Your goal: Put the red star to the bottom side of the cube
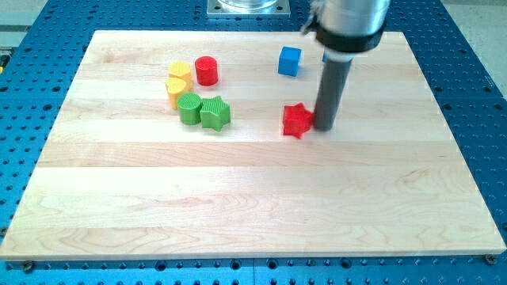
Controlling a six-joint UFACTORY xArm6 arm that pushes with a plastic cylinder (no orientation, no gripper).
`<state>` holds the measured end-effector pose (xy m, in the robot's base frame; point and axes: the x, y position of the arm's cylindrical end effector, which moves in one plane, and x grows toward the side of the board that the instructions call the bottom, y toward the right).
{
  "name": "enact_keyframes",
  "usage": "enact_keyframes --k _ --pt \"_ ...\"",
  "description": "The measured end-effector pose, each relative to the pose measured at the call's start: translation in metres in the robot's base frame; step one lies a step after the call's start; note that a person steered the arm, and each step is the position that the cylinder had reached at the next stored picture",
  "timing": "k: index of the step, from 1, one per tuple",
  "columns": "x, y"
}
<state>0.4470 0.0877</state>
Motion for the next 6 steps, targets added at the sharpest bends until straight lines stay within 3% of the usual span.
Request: enact_keyframes --k 2,3,4,5,6 --pt "0.015 -0.03" --pt "-0.039 -0.033" --pt "0.036 -0.033" --pt "0.029 -0.088" --pt "-0.011 -0.113"
